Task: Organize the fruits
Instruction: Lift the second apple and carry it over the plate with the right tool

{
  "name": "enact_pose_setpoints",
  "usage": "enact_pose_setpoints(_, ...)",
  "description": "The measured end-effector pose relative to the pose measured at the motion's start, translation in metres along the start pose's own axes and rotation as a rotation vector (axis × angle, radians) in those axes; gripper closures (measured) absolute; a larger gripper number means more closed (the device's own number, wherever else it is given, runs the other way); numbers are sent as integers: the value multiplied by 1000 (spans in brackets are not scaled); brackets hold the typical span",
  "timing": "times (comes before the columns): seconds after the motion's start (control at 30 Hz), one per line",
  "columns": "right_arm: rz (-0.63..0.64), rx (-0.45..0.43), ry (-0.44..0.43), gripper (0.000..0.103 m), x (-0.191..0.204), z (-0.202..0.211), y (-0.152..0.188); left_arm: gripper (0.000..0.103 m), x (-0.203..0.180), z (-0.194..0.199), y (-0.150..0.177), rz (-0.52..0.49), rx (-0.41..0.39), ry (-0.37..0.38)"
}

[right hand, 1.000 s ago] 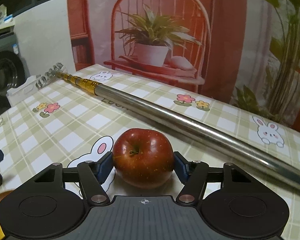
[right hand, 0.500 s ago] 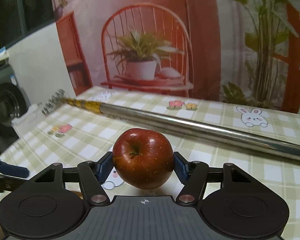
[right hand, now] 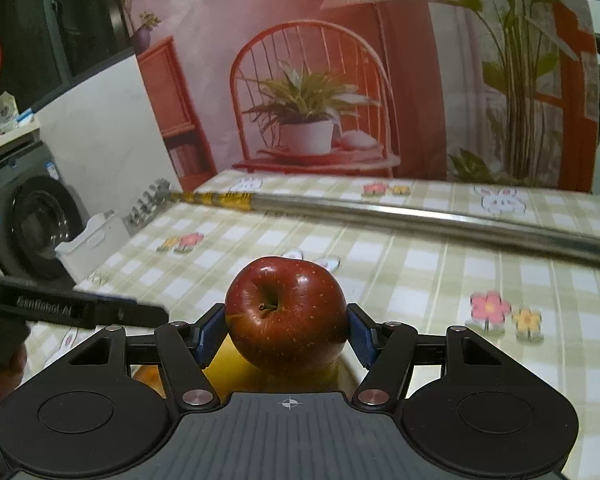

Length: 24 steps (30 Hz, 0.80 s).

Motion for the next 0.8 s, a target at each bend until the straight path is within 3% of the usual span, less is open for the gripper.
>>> enact_pose_setpoints(0.23,-39,33,-2,43,7,13,24,33,-2,11,0,-8,-13,-6)
enact_pose_setpoints(0.8,-83,62,-48,43,21,9,38,31,-6,21,1,-18,-29,-12)
Point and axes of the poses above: each gripper's, at about its wrist camera, not at the fingertips, and z roughly against the way its jaws point, x to its left, y to its underside, the point moved 9 cm from there along -z, roughly the way its jaws point, and after that the axes turned 1 degree about -x, right-handed, at the moved point
